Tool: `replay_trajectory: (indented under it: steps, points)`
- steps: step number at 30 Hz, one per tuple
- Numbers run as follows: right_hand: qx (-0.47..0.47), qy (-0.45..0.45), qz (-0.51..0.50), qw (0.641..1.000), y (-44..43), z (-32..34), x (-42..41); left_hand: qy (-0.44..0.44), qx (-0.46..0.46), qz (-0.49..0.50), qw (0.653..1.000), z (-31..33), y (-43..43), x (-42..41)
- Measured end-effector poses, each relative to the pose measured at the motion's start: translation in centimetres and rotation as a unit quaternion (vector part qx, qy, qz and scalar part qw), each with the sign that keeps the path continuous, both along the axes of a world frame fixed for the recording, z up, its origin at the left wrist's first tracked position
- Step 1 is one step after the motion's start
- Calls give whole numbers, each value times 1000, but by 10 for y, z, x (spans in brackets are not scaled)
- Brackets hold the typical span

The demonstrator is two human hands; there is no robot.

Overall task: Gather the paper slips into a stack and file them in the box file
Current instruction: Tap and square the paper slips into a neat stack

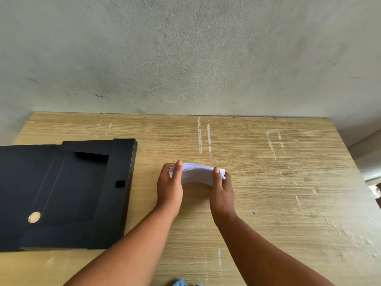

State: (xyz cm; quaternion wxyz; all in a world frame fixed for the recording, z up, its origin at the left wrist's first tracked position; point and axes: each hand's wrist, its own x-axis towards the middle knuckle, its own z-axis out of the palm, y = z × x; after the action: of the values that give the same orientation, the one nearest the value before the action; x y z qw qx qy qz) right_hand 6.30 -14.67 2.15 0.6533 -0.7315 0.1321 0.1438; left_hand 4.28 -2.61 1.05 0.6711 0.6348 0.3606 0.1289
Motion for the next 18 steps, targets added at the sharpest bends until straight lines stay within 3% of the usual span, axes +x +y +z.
replay_trajectory:
  steps: [5, 11, 18]
  points:
    - [-57, -30, 75, 995, -11, -8, -2, -36, -34, -72, 996, -1, 6, -9]
    - [-179, -60, 102, 977, -12, -17, 0, 76, 131, -111, 982, -6, 8, -7]
    - [-200, -67, 89, 974, -18, -19, -2, 88, 143, -125, 978, -11, 12, -5]
